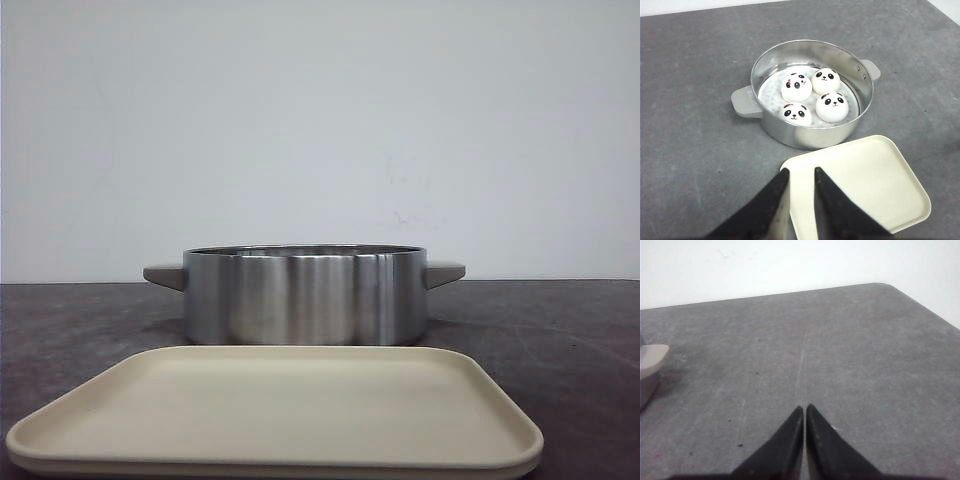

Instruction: Steam buns

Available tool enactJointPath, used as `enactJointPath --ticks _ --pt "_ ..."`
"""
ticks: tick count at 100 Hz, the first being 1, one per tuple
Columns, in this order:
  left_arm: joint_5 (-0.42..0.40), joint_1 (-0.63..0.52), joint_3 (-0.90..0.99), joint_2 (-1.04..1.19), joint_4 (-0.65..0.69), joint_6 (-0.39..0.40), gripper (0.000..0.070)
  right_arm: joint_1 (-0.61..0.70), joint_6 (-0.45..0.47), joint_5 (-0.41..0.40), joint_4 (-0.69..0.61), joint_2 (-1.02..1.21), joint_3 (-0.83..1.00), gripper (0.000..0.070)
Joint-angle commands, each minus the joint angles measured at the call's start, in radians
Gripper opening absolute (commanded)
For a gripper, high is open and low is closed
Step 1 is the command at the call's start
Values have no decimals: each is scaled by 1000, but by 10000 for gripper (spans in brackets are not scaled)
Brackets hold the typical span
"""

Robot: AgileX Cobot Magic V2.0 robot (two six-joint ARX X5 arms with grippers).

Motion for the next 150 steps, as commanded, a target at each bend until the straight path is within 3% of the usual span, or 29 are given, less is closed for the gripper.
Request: enactJointPath --ticks 1,79,96,102,120,128,136,150 --pt "-8 -11 10 6 8 -2 57 -1 -8 4 7 0 -3 2" --pt "-8 -10 10 5 2 3 57 -1 -8 3 7 0 -3 1" --pt "8 91 8 -2 19 44 58 -1 -8 3 7 0 -3 2" --pt "74 159 -6 -9 86 78 57 -1 -8 3 7 0 -3 1" --pt "512 397 -167 -92 456 201 58 -1 -8 3 7 0 -3 2" --pt "650 488 -289 -156 653 214 58 -1 -8 3 7 0 -3 2" --pt "709 568 -401 -234 763 214 57 -1 -8 3 7 0 -3 2" --pt "687 705 -558 -380 791 229 57 -1 -8 3 7 0 -3 2"
